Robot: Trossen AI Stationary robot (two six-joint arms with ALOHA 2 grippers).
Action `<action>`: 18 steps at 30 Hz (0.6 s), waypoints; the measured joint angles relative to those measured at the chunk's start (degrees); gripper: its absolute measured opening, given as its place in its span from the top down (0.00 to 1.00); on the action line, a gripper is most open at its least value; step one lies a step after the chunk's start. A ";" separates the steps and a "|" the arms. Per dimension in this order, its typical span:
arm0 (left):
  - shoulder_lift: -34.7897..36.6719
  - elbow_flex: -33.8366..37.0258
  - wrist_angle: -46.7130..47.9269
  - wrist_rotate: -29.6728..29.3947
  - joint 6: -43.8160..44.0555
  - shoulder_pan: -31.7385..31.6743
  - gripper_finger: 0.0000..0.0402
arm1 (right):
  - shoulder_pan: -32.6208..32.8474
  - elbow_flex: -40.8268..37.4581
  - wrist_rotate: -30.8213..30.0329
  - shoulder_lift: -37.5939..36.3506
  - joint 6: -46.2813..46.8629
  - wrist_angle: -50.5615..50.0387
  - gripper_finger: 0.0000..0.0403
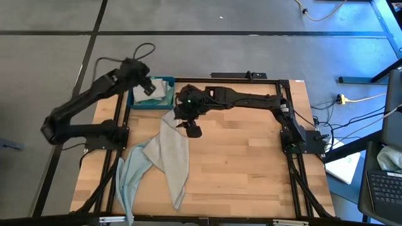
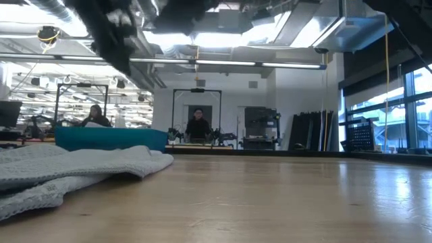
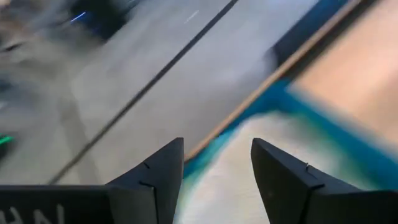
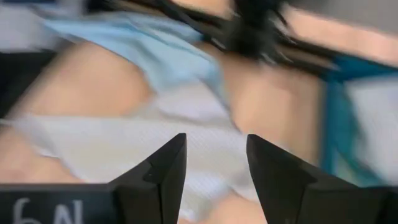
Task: Fold microfiber towels
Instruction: Fold the gray towel
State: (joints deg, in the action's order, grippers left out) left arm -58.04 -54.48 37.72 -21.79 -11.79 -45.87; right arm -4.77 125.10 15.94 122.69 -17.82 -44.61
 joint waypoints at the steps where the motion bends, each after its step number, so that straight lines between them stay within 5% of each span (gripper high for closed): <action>1: 2.22 0.00 0.06 4.43 1.00 0.82 0.56 | 0.23 0.00 -3.30 -0.27 1.18 -1.80 0.58; 7: 13.60 3.17 2.98 30.67 4.27 6.38 0.56 | 0.53 -2.21 -2.56 -0.73 12.98 -9.48 0.58; 13: 19.74 13.46 2.73 33.49 7.27 13.80 0.56 | 4.44 -13.72 -2.37 -0.69 21.91 -2.88 0.58; 18: 20.61 22.49 -9.39 32.92 11.59 21.15 0.56 | 7.41 -23.61 -7.72 -0.65 24.15 10.74 0.58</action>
State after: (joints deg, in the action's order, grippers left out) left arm -37.43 -31.99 28.33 11.14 -0.21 -24.72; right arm 2.64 101.49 8.22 122.04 6.33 -33.87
